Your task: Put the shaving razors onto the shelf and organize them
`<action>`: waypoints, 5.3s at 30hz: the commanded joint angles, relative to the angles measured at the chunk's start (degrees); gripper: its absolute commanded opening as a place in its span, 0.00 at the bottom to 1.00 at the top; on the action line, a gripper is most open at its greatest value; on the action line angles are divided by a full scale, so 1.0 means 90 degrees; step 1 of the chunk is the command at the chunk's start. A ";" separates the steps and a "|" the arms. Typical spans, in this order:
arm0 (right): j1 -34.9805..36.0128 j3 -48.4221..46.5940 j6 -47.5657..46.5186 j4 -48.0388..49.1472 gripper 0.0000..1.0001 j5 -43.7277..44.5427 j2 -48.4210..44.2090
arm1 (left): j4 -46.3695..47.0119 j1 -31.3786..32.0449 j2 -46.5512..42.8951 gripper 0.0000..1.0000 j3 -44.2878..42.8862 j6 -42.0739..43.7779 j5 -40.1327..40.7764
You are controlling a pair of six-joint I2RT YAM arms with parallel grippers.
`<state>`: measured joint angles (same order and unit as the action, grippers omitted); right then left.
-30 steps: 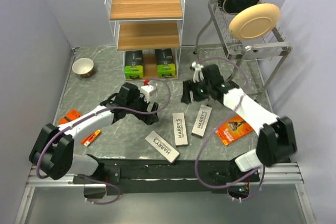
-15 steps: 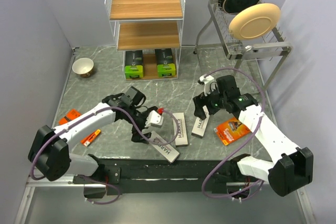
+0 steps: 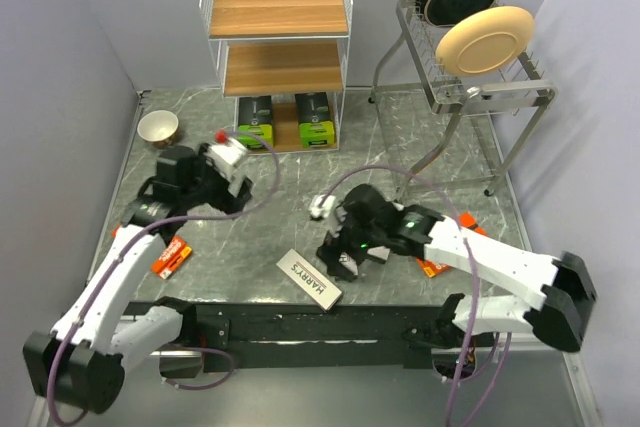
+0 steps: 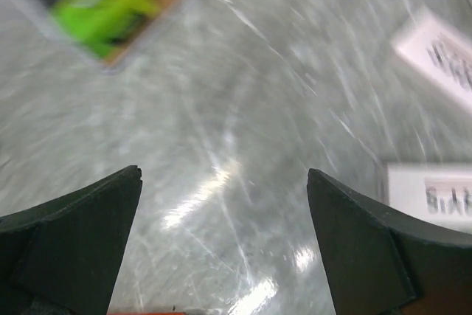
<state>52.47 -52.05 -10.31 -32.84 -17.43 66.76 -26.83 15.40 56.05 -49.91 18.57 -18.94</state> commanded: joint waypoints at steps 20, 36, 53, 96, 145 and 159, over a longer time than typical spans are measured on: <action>0.1660 -0.0134 0.3186 0.0397 1.00 0.1839 0.2250 | -0.0008 -0.2306 -0.1990 0.99 -0.0450 -0.2688 0.1450; 0.2120 -0.0262 0.3225 0.0026 0.99 0.2065 0.1976 | 0.0169 -0.2697 -0.1990 1.00 -0.0382 -0.3127 0.1040; 0.2237 0.0032 0.3537 0.0221 0.90 0.1751 0.2435 | 0.0061 -0.2883 -0.2107 0.99 -0.0265 -0.3254 0.0903; -0.0653 -0.3940 0.1206 0.1206 0.44 0.3733 0.2435 | 0.0608 -0.2932 -0.1306 0.99 -0.0363 -0.3489 0.0757; -0.1904 -0.7703 0.1077 0.2086 0.80 0.4476 0.5580 | 0.0608 -0.3381 -0.1042 0.99 -0.0001 -0.3752 0.0053; -0.1562 -0.6005 0.1077 0.2086 0.85 0.4378 0.3667 | 0.0754 -0.3381 -0.1237 1.00 0.0135 -0.3869 -0.0122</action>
<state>37.54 -110.15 -0.73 -16.29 21.34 108.55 -23.03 -14.83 46.52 -49.65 -14.79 -18.22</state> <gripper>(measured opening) 0.846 0.995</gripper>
